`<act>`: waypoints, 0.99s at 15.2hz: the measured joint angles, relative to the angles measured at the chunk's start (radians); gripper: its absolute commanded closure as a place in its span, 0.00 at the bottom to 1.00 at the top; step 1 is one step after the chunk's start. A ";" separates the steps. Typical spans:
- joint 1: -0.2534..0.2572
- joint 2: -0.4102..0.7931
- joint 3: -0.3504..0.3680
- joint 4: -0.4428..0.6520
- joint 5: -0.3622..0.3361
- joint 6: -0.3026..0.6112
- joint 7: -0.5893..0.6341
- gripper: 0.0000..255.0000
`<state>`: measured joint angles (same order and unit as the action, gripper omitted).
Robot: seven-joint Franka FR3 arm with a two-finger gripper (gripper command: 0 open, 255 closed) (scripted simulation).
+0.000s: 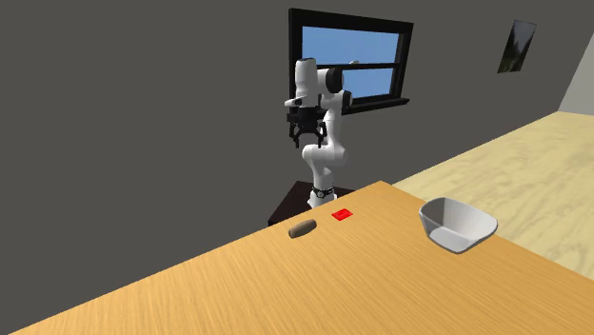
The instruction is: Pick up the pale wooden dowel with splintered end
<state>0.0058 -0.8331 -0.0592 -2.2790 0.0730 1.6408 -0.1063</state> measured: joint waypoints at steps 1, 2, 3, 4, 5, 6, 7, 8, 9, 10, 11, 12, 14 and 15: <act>0.000 0.000 0.000 0.000 0.000 0.000 0.000 0.00; -0.002 0.013 0.008 -0.001 0.004 0.010 0.014 0.00; -0.007 0.030 0.014 -0.007 0.007 0.027 0.031 0.00; -0.011 0.052 0.024 -0.015 0.012 0.047 0.053 0.00; -0.016 0.079 0.034 -0.016 0.017 0.067 0.078 0.00; -0.019 0.103 0.049 -0.020 0.025 0.087 0.107 0.00; -0.024 0.134 0.060 -0.022 0.030 0.110 0.134 0.00; -0.029 0.167 0.071 -0.026 0.035 0.138 0.159 0.00; -0.033 0.195 0.082 -0.030 0.040 0.161 0.186 0.00; -0.037 0.224 0.094 -0.036 0.045 0.187 0.214 0.00; -0.041 0.253 0.104 -0.038 0.049 0.209 0.240 0.00; -0.046 0.286 0.112 -0.030 0.052 0.226 0.265 0.00; -0.056 0.356 0.128 -0.025 0.057 0.273 0.314 0.00; -0.061 0.397 0.134 -0.008 0.058 0.288 0.338 0.00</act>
<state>-0.0550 -0.4360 0.0750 -2.2872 0.1306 1.9293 0.2318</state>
